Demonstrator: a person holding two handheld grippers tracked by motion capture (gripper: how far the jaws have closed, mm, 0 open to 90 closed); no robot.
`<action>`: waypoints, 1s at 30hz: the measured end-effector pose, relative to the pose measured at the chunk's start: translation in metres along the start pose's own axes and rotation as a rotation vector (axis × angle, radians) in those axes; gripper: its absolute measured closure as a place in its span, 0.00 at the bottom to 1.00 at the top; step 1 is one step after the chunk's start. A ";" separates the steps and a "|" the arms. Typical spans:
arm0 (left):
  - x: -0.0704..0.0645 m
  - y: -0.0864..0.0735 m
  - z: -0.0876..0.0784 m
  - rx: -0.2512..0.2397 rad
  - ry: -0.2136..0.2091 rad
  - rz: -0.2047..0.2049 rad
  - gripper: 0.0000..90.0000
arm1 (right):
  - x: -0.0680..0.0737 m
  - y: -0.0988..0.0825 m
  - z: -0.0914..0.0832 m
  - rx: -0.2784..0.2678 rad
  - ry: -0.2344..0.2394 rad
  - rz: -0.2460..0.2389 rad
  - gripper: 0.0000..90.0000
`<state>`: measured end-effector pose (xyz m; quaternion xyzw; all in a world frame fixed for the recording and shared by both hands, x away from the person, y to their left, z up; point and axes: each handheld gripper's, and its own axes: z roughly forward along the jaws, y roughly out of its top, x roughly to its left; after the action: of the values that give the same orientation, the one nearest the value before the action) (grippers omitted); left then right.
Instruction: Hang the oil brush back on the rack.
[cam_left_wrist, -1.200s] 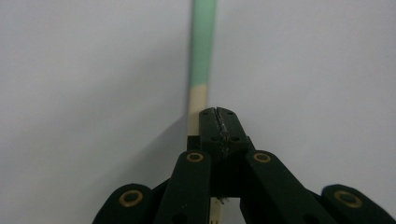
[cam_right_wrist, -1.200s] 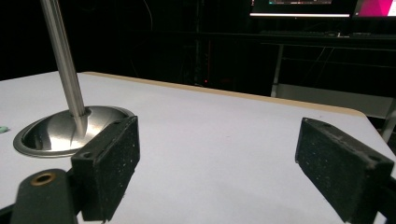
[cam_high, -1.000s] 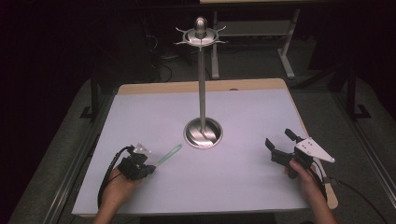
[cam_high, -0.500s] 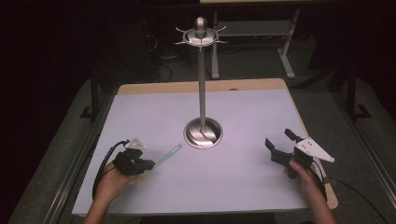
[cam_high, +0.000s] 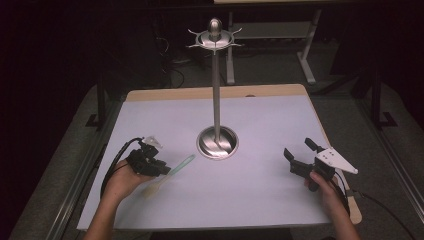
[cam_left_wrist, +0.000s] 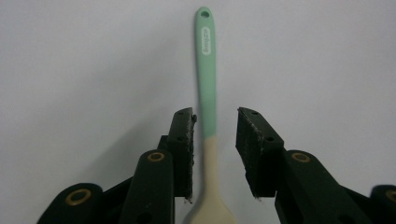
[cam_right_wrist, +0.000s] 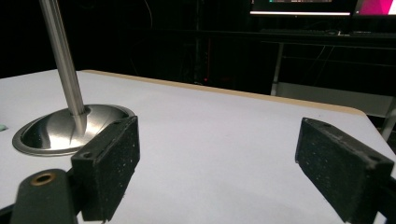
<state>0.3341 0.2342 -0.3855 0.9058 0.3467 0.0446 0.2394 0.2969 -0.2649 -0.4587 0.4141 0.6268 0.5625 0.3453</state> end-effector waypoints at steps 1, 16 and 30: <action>0.000 0.005 0.001 0.015 0.007 0.004 0.73 | 0.000 0.000 0.000 -0.001 0.000 0.000 0.15; -0.006 0.055 0.037 0.199 0.036 0.045 0.73 | 0.000 0.000 0.000 0.001 0.001 0.004 0.15; -0.007 0.061 0.063 0.311 0.071 0.060 0.74 | 0.000 0.000 0.000 -0.001 0.001 0.008 0.15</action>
<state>0.3811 0.1653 -0.4119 0.9398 0.3304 0.0293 0.0826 0.2967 -0.2650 -0.4587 0.4160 0.6251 0.5645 0.3428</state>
